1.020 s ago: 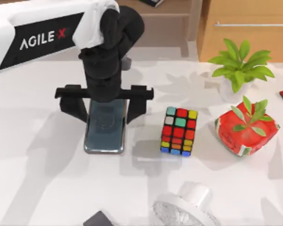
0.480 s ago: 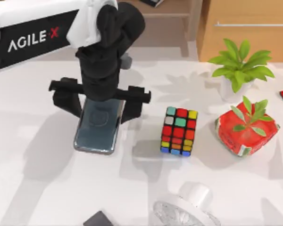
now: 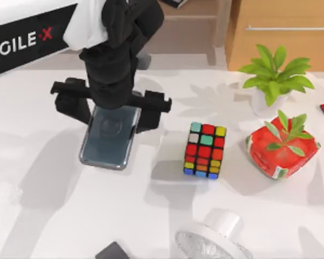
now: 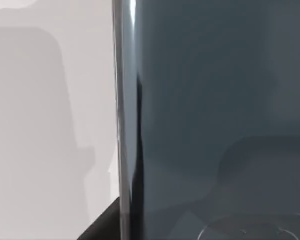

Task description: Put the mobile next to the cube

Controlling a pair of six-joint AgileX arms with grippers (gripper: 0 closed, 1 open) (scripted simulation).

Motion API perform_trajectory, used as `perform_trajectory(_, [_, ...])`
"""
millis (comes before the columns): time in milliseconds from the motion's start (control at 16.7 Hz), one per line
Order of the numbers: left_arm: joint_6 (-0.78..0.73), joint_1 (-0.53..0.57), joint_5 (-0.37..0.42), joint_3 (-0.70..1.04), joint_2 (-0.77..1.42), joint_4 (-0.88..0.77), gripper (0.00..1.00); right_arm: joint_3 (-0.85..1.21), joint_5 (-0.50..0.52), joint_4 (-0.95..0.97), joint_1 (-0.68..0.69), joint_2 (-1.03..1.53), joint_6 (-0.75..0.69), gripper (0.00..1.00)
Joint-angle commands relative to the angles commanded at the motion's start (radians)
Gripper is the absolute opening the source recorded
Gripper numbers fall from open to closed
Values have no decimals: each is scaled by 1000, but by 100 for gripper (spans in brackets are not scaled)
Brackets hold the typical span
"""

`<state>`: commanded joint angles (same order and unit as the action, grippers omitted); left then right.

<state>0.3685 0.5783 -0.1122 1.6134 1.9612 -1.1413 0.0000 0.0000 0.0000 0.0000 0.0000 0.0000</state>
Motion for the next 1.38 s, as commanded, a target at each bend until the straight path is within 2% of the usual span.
perform_trajectory(660, [44,-8,37,1,-5,83,0,0,0,0,0,0,0,100])
perform_trajectory(1380, [140,-27,102,-45,166,211,0,0,0,0,0,0,0,100])
